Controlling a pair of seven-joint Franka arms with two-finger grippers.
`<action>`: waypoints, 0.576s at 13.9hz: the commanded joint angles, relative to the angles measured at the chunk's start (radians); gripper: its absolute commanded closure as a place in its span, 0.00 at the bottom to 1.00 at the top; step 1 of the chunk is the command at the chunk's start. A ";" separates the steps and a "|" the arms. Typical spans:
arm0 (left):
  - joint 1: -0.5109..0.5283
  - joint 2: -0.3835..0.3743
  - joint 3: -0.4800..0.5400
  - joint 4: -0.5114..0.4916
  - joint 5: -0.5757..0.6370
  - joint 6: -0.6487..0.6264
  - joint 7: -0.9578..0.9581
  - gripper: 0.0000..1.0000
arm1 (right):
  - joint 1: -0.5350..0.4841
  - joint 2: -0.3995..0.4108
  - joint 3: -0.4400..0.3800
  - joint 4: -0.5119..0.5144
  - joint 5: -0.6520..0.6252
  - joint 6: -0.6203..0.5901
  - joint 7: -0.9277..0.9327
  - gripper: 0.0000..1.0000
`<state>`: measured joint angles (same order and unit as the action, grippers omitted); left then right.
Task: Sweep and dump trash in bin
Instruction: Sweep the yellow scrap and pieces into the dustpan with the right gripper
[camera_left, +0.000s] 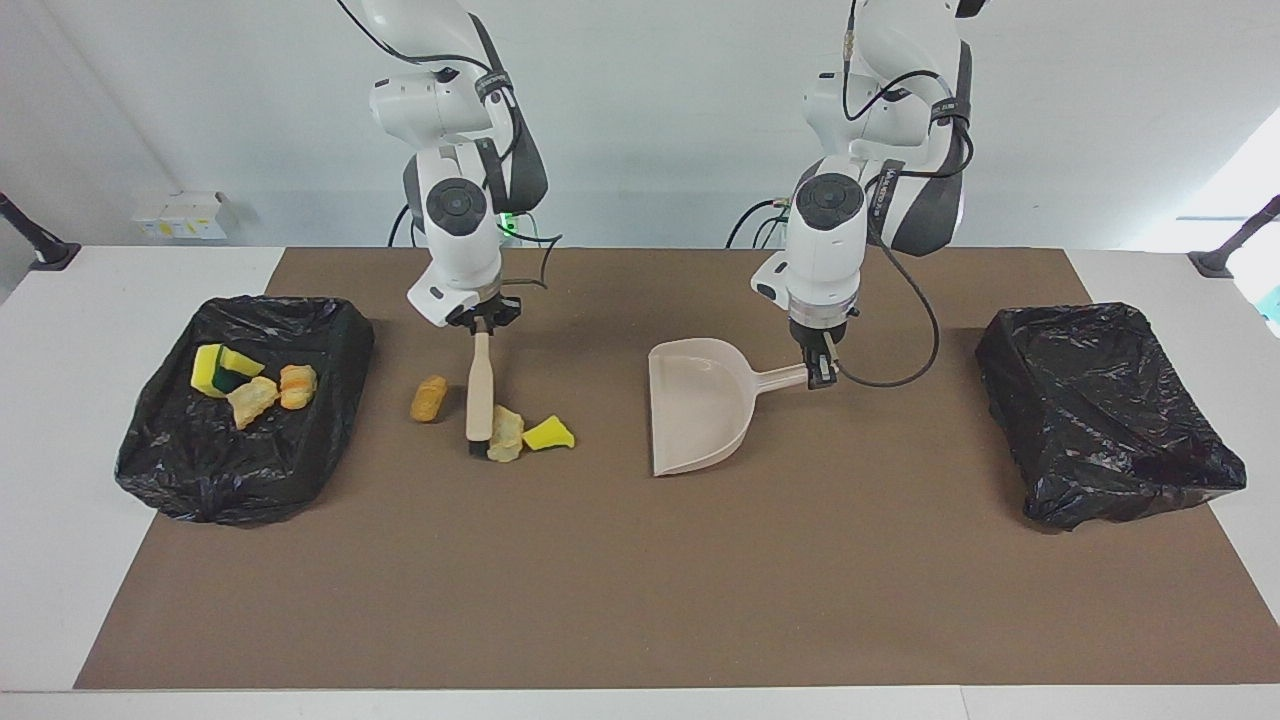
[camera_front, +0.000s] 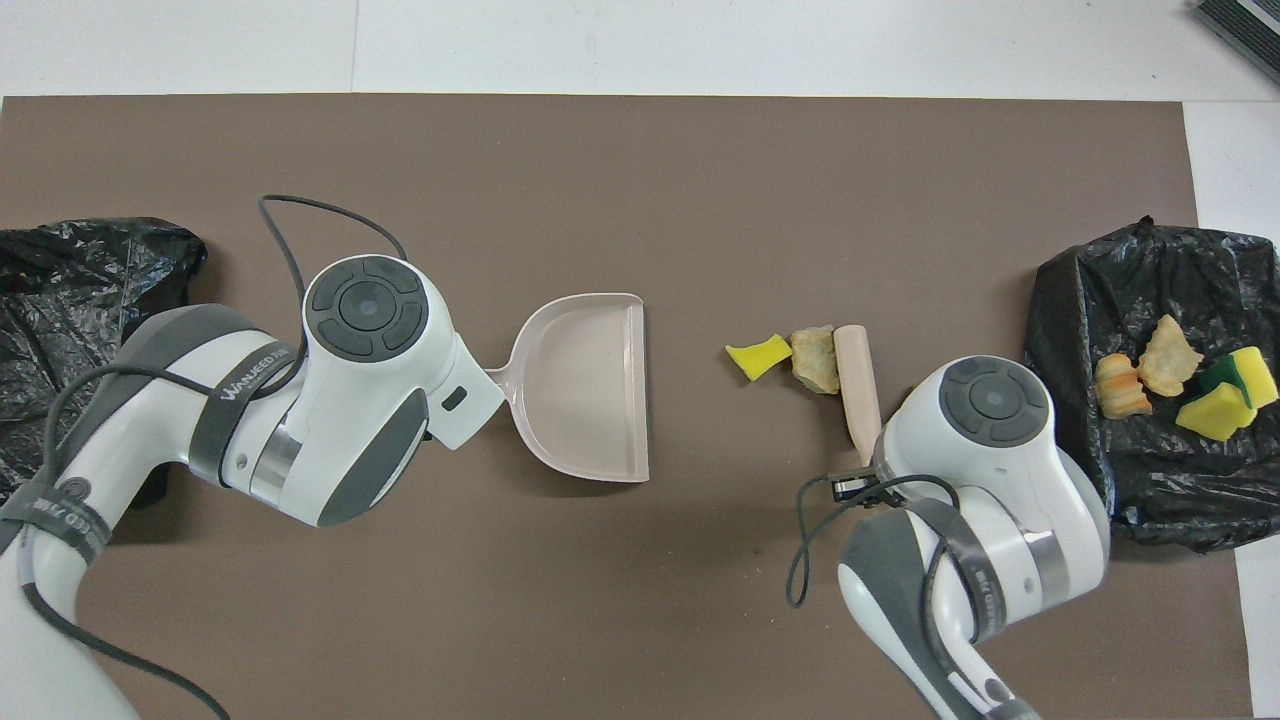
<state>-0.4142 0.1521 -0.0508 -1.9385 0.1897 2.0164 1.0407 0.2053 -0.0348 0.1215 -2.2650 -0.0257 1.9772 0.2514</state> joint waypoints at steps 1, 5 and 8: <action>-0.003 0.003 0.005 -0.019 0.013 0.039 -0.001 1.00 | 0.005 0.029 -0.006 0.131 0.017 -0.136 0.011 1.00; -0.005 0.004 0.005 -0.027 0.013 0.053 -0.005 1.00 | -0.082 0.013 -0.014 0.174 -0.089 -0.221 0.000 1.00; -0.008 0.021 0.003 -0.028 0.013 0.068 -0.007 1.00 | -0.208 -0.028 -0.008 0.086 -0.079 -0.125 -0.081 1.00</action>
<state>-0.4142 0.1745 -0.0508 -1.9458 0.1898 2.0473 1.0406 0.0598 -0.0265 0.1021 -2.1124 -0.1058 1.7881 0.2323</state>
